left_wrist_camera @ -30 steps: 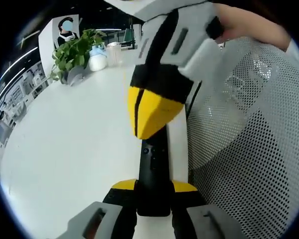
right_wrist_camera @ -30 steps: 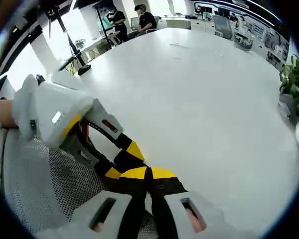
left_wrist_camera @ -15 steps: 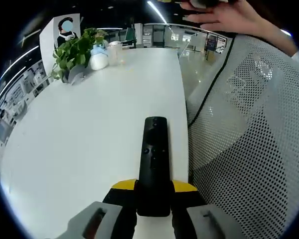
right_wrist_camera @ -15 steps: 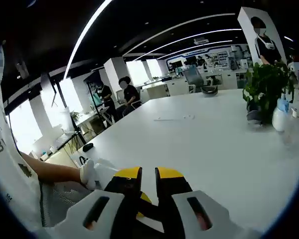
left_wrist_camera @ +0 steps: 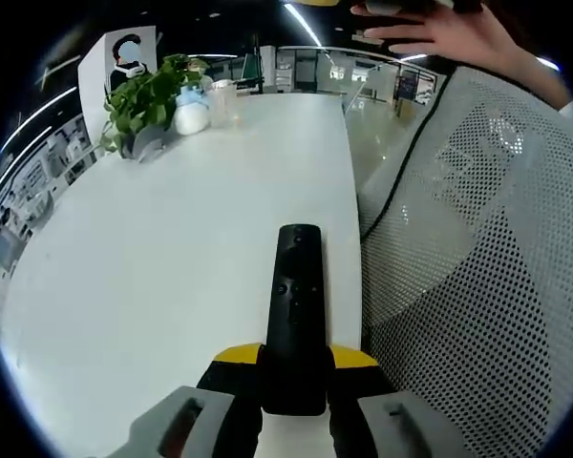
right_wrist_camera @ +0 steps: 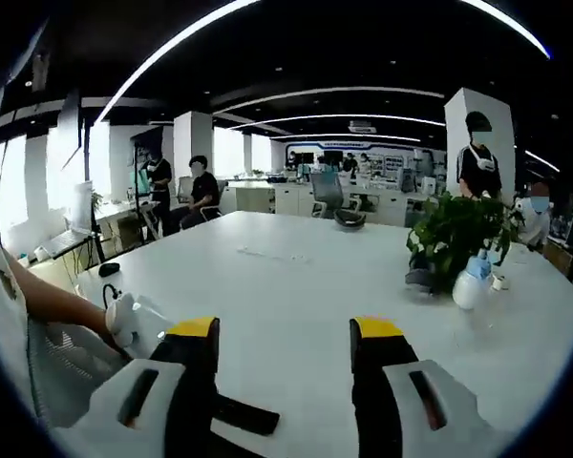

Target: Press the specified remote control buttons in sequence, fully releasing each button before pressing the next.

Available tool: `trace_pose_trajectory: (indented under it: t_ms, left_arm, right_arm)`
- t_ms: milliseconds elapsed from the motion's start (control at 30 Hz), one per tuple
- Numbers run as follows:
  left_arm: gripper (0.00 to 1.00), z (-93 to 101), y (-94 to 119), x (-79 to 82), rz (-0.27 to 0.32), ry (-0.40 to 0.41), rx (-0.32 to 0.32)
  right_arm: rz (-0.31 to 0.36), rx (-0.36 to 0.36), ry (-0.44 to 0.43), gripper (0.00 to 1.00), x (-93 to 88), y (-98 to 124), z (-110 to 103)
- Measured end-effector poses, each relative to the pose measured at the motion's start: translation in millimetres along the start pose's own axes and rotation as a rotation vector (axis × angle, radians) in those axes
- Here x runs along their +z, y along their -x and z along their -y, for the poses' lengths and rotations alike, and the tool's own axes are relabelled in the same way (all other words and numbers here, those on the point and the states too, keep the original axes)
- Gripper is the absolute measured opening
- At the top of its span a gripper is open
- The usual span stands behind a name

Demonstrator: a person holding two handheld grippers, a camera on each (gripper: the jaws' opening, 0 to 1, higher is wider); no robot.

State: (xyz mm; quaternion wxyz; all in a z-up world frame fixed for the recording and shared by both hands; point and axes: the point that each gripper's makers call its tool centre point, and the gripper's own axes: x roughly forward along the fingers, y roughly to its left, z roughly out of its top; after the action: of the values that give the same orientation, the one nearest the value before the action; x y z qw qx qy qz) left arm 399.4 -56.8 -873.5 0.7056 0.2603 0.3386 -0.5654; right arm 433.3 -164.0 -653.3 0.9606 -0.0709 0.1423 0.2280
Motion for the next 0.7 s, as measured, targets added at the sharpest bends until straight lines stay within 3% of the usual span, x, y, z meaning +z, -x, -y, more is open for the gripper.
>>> trace_pose_trajectory:
  t_ms: [100,167,333,400,433,500,600,700]
  left_arm:
    - [0.25,0.0,0.0,0.1,-0.003,-0.005,-0.003]
    - [0.25,-0.2,-0.3,0.2,-0.002,-0.002,-0.002]
    - [0.25,-0.2,-0.4,0.5,-0.002,0.003,0.001]
    - [0.24,-0.1,-0.5,0.3,-0.002,0.002,0.001]
    - [0.24,-0.2,-0.6,0.3,-0.002,0.003,0.002]
    - [0.24,-0.2,-1.4,1.1,-0.027,0.001,0.004]
    - [0.24,-0.9,-1.4,1.4,-0.069,-0.003,-0.007]
    - [0.23,-1.7,-0.1,0.8,-0.068,0.008,-0.023]
  right_arm:
    - [-0.017,-0.048,0.015,0.57,-9.7,2.7,17.5]
    - [-0.015,-0.084,-0.031,0.56,-16.1,5.5,29.8]
    - [0.121,-0.166,-0.228,0.56,-7.1,10.0,44.0]
    - [0.099,-0.184,-0.185,0.55,-8.4,8.9,44.5]
    - [0.091,-0.221,-0.118,0.54,-7.4,8.7,47.7]
    - [0.078,-0.223,-0.107,0.55,-11.6,5.1,44.7]
    - [0.011,-0.271,-0.003,0.53,-20.5,5.1,47.8]
    - [-0.030,-0.298,0.067,0.51,-26.5,3.1,48.0]
